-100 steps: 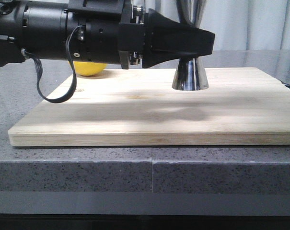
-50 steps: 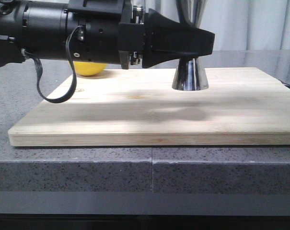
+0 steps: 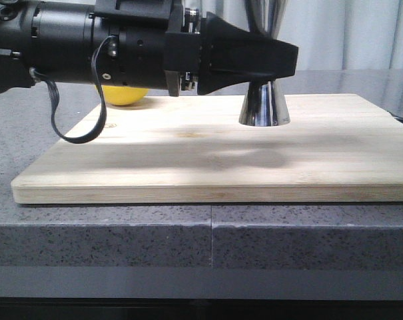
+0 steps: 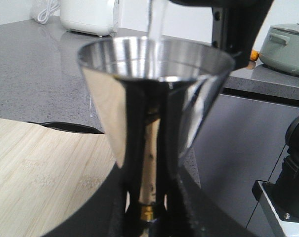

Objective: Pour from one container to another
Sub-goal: 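Tilt the beaker with the right gripper, pouring liquid into the jigger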

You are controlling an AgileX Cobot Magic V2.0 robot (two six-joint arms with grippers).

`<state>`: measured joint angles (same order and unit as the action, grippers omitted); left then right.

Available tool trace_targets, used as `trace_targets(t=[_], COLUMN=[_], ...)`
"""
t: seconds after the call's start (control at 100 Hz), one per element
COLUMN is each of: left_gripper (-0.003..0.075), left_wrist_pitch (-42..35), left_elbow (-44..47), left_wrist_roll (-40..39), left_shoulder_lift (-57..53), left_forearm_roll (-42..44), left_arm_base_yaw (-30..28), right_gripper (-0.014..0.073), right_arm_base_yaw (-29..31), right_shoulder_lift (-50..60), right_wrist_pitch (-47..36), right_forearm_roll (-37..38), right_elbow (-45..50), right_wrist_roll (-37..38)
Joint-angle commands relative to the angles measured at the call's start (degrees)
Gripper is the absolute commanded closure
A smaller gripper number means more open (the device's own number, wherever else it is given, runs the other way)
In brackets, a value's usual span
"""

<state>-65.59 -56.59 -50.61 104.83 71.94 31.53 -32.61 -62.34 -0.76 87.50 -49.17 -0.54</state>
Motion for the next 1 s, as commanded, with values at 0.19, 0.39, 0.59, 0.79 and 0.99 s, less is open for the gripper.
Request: trace_targets(t=[0.19, 0.39, 0.59, 0.79, 0.99], left_gripper=[0.0741, 0.0741, 0.0741, 0.0741, 0.0741], left_wrist_pitch=[-4.17, -4.17, -4.17, -4.17, -4.17], left_elbow=[-1.52, -1.52, -1.52, -1.52, -1.52], left_wrist_roll=[-0.54, -0.54, -0.54, -0.54, -0.54], left_shoulder_lift=[-3.25, -3.25, -3.25, -3.25, -3.25], left_forearm_roll=[-2.8, -2.68, -2.68, -2.68, -2.68], left_arm_base_yaw=[0.18, 0.18, 0.18, 0.18, 0.18], right_gripper=[0.0366, 0.0366, 0.0366, 0.0366, 0.0366], right_arm_base_yaw=[-0.1, -0.1, -0.1, -0.1, -0.1], right_shoulder_lift=[1.5, 1.5, 1.5, 1.5, 1.5], right_wrist_pitch=[-0.31, -0.31, 0.05, 0.15, 0.15], right_forearm_roll=[2.63, 3.11, 4.97, 5.08, 5.54], right_elbow=[-2.14, -2.14, -2.14, -2.14, -2.14], right_wrist_roll=[-0.26, -0.26, -0.26, -0.26, -0.26])
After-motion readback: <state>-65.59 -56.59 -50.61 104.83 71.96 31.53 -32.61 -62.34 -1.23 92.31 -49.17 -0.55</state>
